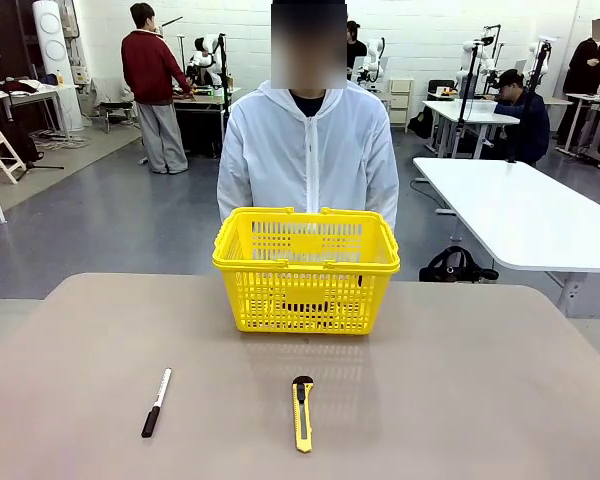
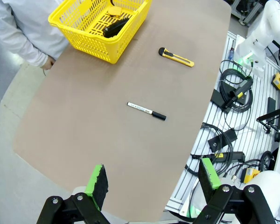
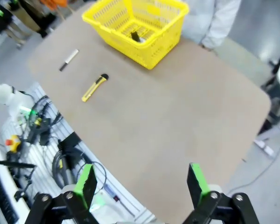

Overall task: Place the items the person wants into the basket.
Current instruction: Pick up the item the person points to and place it in the Market Basket.

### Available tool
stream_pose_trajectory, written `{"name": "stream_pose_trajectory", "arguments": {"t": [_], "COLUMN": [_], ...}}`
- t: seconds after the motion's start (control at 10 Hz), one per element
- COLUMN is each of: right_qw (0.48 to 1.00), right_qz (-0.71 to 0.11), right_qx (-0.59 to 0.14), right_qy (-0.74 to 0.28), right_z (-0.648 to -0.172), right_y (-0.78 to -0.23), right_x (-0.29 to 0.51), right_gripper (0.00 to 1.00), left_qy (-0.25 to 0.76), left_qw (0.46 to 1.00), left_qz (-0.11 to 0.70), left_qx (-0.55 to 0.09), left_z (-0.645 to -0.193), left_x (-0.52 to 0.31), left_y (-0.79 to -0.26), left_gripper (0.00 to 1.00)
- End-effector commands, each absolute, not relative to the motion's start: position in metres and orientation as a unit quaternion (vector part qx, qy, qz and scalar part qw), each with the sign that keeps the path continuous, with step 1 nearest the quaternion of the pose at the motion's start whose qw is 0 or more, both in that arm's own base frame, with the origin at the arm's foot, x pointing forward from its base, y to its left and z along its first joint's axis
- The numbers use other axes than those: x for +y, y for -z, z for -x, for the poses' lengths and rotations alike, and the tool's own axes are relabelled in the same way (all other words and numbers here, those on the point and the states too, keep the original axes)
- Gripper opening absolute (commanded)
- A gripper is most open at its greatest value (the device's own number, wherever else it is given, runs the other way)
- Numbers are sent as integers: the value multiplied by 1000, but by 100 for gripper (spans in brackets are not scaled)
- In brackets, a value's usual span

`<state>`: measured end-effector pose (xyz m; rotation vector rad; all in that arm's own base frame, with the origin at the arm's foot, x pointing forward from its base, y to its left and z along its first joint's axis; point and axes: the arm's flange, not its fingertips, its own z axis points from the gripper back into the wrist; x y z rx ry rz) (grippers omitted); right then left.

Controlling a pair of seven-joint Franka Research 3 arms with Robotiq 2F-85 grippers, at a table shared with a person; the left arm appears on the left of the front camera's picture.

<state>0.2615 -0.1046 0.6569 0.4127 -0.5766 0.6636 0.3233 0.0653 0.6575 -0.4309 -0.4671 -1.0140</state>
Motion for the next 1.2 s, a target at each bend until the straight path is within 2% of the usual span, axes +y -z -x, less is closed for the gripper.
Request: {"name": "stream_pose_trajectory", "arguments": {"t": [0.0,0.1,1.1], "right_qw": [859,884,884], "right_qz": [-215,-198,-198], "right_qx": [-317,-277,-277], "right_qy": [-339,-319,-319], "right_z": [-257,-261,-261], "right_y": [-639,-657,-657], "right_x": [-94,-105,-105], "right_gripper": [100,100,100], "left_qy": [486,486,486], "left_qw": [818,818,818], "left_qz": [209,209,209], "left_qx": [-225,-225,-225], "left_z": [-323,-323,-323], "left_x": [67,67,67], "left_y": [-658,-658,-658], "left_gripper": [100,100,100]}}
